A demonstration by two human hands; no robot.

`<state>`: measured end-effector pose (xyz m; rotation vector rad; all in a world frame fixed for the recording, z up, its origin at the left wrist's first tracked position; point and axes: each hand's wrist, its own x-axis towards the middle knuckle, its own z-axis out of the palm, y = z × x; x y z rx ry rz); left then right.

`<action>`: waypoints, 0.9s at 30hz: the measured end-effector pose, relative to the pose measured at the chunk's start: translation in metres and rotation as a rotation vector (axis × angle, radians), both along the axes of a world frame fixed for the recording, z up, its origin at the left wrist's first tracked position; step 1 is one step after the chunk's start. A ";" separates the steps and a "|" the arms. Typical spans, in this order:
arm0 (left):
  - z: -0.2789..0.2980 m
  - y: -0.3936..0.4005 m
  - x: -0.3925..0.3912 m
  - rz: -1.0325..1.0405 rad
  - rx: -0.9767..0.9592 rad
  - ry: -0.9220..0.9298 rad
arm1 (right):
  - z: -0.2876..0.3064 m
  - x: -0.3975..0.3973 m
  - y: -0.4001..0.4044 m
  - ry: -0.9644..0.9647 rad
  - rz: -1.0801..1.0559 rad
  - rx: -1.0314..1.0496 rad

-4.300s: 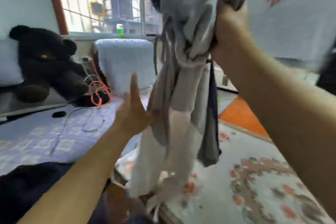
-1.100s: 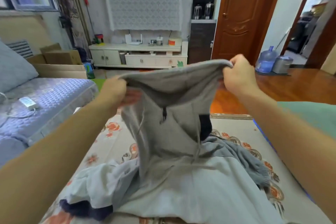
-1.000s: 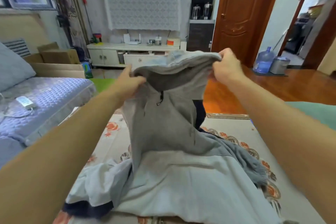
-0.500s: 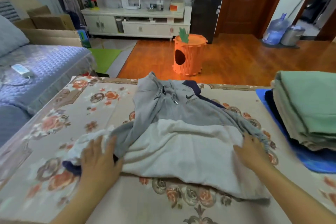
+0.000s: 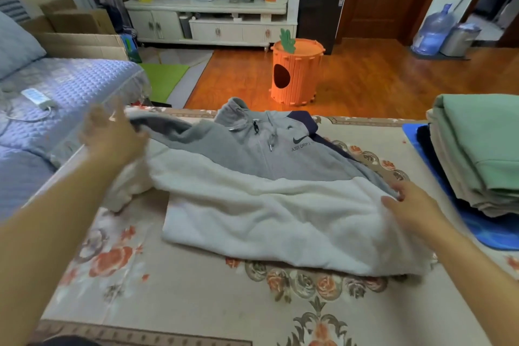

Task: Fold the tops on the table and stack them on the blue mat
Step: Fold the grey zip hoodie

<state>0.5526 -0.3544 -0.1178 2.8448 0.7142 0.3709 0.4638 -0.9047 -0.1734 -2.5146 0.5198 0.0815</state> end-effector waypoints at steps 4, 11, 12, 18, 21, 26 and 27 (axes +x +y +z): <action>-0.092 -0.083 -0.074 -0.294 -0.014 0.347 | -0.024 -0.030 -0.001 0.236 0.011 -0.089; -0.140 -0.186 -0.177 -0.865 -0.026 0.304 | -0.027 -0.047 -0.003 0.460 0.060 -0.144; -0.139 -0.191 -0.177 -0.949 0.018 0.312 | -0.021 -0.045 -0.002 0.455 0.049 -0.047; -0.103 -0.135 -0.106 -0.838 0.020 -0.059 | 0.036 -0.032 -0.025 0.362 -0.121 0.756; -0.039 -0.109 -0.069 -0.572 -0.087 -0.022 | 0.038 -0.045 -0.031 0.515 -0.161 0.738; -0.031 -0.126 -0.068 -0.581 0.277 0.001 | 0.004 -0.057 -0.013 0.191 -0.169 0.324; -0.045 -0.136 -0.087 -0.631 0.234 -0.012 | -0.015 -0.061 -0.012 0.140 -0.119 0.069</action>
